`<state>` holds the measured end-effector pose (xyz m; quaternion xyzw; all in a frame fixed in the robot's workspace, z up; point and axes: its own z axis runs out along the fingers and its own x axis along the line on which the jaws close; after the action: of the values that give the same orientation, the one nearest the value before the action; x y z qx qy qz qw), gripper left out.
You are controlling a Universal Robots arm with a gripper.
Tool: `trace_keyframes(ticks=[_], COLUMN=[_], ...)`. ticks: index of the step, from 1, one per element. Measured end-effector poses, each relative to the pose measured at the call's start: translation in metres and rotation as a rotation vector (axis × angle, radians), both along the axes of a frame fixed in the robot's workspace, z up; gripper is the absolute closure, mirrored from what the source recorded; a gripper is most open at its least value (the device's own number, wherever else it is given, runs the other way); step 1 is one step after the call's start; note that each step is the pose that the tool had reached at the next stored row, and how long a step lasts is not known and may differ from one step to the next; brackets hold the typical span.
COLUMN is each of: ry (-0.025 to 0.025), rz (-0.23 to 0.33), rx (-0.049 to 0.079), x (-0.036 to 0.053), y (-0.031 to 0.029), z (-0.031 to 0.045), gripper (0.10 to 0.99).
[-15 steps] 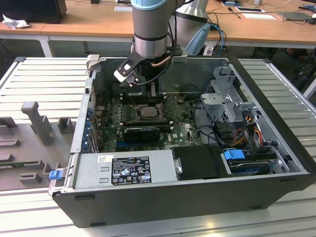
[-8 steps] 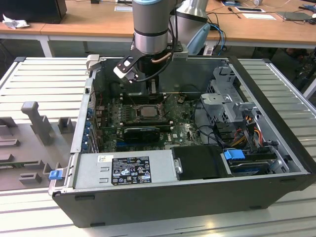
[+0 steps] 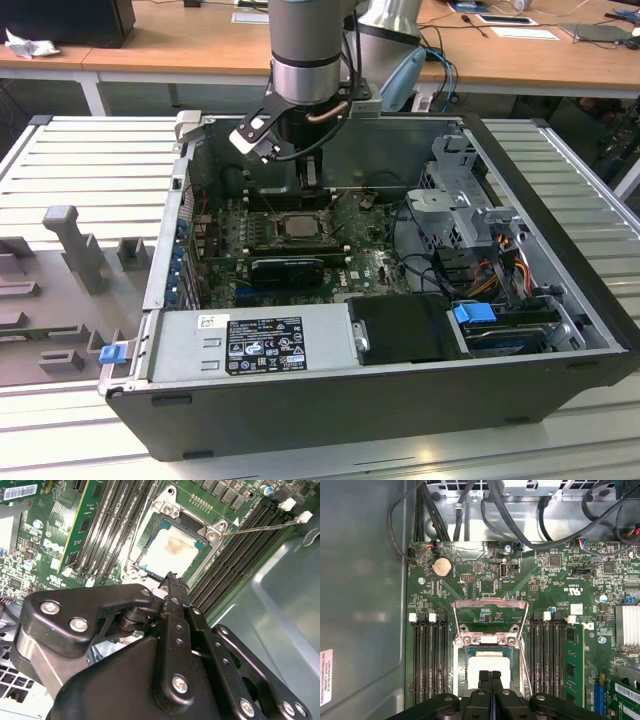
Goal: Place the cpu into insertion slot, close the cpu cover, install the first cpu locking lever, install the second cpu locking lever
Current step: 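Close the cpu cover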
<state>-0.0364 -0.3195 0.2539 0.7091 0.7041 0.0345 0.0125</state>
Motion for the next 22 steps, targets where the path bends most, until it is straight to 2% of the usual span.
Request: trace_keyframes(ticks=[2, 7, 10, 14, 22], ry=[0.0001, 0.0, 0.0, 0.0001, 0.0006], rz=[0.0, 0.0, 0.0, 0.0, 0.0], rx=[0.0, 0.0, 0.0, 0.0, 0.0], x=[0.0, 0.0008, 0.001, 0.0013, 0.0091], y=[0.0, 0.0, 0.0002, 0.0003, 0.0003], z=[0.0053, 0.0068, 0.0106, 0.0214, 0.0221], gripper=[0.98, 0.98, 0.98, 0.98, 0.98])
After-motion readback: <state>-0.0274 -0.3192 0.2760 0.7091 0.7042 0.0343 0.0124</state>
